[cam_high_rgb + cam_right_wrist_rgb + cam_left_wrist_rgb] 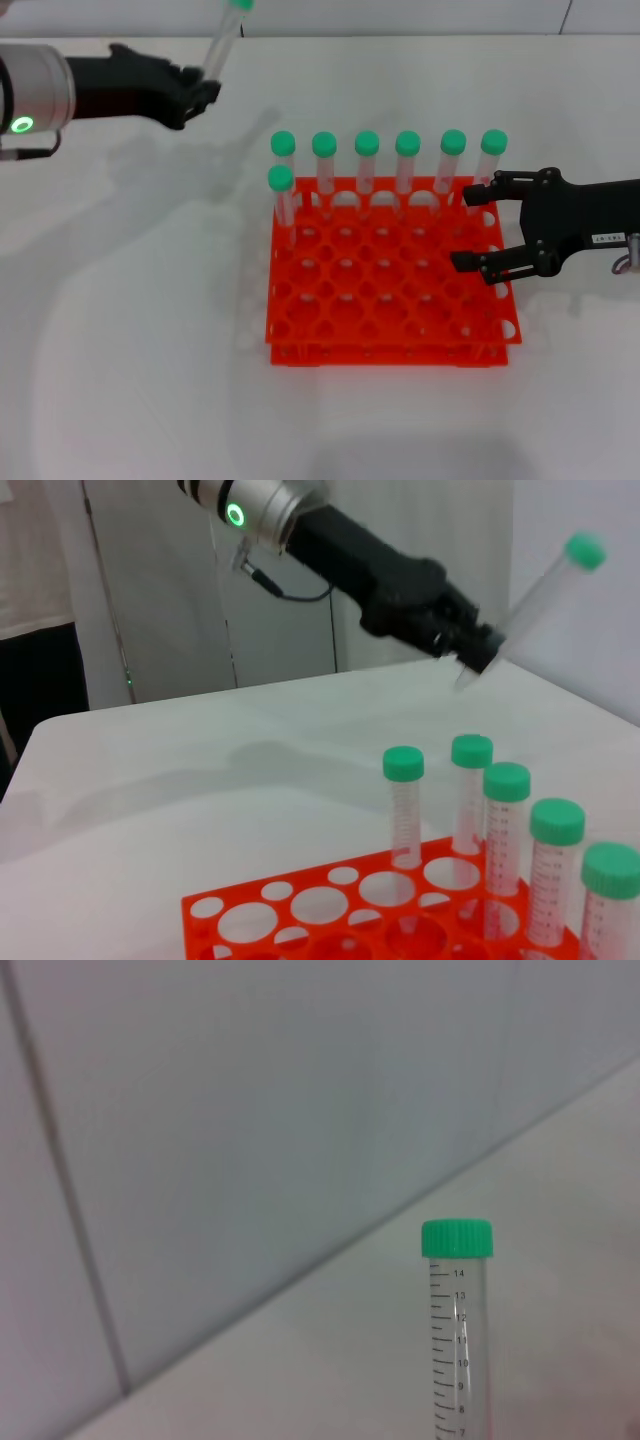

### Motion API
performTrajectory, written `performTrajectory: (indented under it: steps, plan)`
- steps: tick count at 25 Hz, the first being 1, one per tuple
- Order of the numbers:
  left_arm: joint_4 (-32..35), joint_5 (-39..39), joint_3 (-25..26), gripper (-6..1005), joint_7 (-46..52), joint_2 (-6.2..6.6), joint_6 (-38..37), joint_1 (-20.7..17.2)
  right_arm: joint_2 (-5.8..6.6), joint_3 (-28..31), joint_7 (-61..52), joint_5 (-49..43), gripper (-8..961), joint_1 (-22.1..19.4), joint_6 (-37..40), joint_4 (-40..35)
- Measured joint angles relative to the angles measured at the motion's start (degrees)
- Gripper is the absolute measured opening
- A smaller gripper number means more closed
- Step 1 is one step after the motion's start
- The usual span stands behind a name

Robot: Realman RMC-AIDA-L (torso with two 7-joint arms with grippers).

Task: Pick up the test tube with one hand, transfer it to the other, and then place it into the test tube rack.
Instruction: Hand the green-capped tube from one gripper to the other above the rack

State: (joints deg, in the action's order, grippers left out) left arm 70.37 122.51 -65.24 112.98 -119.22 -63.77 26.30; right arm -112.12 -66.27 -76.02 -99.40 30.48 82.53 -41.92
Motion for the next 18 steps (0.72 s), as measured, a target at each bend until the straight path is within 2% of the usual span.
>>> performTrajectory:
  steps: [6, 10, 14, 18]
  plan:
    - [-0.9, -12.8, 0.1, 193, -11.1, 0.11, -2.0, -0.5, -0.12, 0.0, 0.7, 0.0, 872, 0.0, 0.0, 0.2]
    - [-3.0, -19.2, 0.5, 193, -17.2, 0.56, -7.2, 0.7, -0.21, 0.0, 0.8, 0.0, 872, 0.0, 0.0, 0.2]
    - [-5.3, -20.4, 0.6, 193, -19.5, 1.01, -12.1, 3.2, -0.26, 0.0, 0.8, 0.0, 872, 0.0, 0.1, 0.2]
    - [-11.6, -20.2, 0.7, 193, -20.6, 2.46, -16.0, 7.7, -0.39, 0.0, 0.8, 0.0, 873, 0.0, 0.2, 0.0]
